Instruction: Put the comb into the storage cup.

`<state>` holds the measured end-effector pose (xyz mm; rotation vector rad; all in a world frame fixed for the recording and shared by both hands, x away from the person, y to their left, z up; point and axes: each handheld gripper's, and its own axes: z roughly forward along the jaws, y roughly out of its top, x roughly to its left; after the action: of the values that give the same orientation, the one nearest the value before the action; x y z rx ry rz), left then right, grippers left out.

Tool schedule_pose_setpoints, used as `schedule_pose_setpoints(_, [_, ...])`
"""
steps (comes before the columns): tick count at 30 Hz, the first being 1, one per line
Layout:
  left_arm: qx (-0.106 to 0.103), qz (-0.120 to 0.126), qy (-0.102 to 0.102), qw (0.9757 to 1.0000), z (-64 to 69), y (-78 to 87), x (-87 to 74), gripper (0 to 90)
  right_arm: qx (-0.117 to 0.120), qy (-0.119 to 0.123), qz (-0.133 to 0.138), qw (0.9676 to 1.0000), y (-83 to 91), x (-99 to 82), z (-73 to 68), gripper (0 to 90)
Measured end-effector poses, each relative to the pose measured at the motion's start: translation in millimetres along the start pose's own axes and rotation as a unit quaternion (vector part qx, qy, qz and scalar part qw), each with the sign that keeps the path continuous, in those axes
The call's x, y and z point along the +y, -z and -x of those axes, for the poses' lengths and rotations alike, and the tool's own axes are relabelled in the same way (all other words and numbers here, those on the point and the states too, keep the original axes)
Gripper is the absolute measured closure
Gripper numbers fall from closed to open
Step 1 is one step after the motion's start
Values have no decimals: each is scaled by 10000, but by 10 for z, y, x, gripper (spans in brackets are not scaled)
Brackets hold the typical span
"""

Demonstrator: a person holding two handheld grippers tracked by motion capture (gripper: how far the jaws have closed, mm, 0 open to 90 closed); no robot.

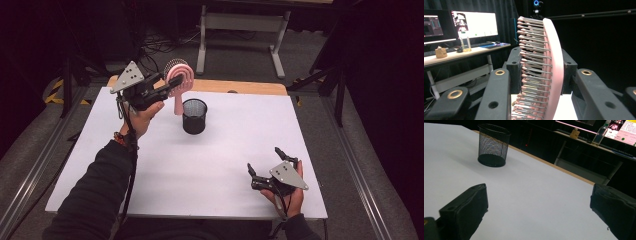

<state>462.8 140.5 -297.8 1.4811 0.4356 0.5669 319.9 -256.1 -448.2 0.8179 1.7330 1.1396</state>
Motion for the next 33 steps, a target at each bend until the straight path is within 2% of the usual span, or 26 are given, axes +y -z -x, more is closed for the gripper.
schedule_pose_setpoints(7, [-3, -24, -62, 10000, 10, -125, 10, 631, 12, 81, -12, 10000, -6, 0, -12, 26])
schedule_pose_setpoints(23, [-50, 70, -16, 10000, -13, -294, 34, 631, 58, 154, -10, 9999, -14, -7, -23, 30])
schedule_pose_setpoints(27, [-26, 32, 25, 10000, -18, -358, -1, 631, -82, 147, 58, 9998, 1, -7, -14, 38])
schedule_pose_setpoints(33, [-34, -15, 62, 10000, -16, -453, -54, 631, -113, 95, 80, 9999, 4, -11, -2, 38])
